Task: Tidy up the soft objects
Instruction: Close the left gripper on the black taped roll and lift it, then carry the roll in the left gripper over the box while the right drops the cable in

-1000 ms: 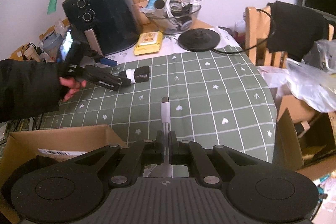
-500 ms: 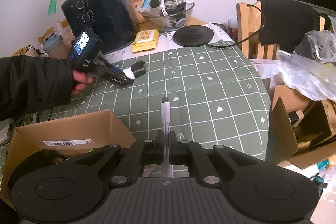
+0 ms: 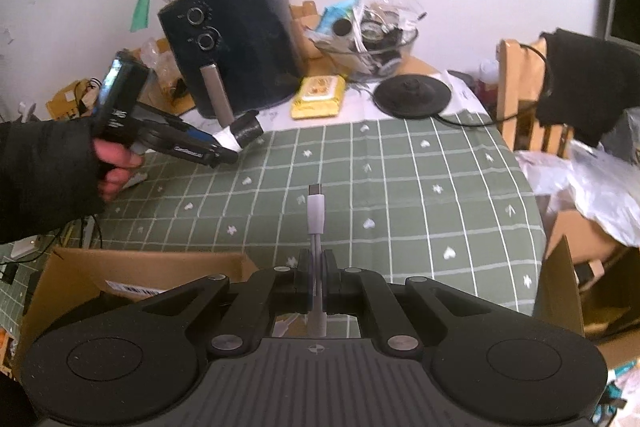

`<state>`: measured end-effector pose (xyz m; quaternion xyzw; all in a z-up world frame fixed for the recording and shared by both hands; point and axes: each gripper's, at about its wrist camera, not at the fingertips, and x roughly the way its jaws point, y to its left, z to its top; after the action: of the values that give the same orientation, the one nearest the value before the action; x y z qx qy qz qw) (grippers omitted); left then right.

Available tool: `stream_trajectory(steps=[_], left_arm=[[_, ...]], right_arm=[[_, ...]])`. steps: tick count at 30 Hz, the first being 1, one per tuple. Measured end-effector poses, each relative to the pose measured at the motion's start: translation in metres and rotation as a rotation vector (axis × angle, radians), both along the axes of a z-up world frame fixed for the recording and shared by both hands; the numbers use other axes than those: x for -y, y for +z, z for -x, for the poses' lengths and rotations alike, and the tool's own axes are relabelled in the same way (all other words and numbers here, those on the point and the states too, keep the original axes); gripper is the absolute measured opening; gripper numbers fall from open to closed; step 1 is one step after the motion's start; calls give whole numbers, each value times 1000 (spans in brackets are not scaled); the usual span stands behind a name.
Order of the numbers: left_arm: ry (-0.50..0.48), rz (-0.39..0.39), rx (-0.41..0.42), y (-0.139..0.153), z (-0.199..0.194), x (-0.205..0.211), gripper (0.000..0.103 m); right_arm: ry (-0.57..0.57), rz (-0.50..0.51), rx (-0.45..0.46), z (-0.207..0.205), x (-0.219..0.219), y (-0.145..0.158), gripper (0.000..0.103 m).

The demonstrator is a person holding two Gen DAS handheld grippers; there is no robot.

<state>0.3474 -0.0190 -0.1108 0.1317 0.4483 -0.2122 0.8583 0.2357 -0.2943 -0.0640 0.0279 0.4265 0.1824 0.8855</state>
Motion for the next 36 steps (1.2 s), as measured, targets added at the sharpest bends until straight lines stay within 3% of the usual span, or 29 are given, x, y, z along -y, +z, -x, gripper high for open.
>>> stream_trajectory(steps=[23, 36], left_arm=[[216, 144, 123, 101, 108, -19, 41], [285, 227, 145, 129, 171, -14, 41]], right_arm=[[188, -86, 84, 12, -8, 38, 4], [259, -165, 60, 27, -12, 56, 4]])
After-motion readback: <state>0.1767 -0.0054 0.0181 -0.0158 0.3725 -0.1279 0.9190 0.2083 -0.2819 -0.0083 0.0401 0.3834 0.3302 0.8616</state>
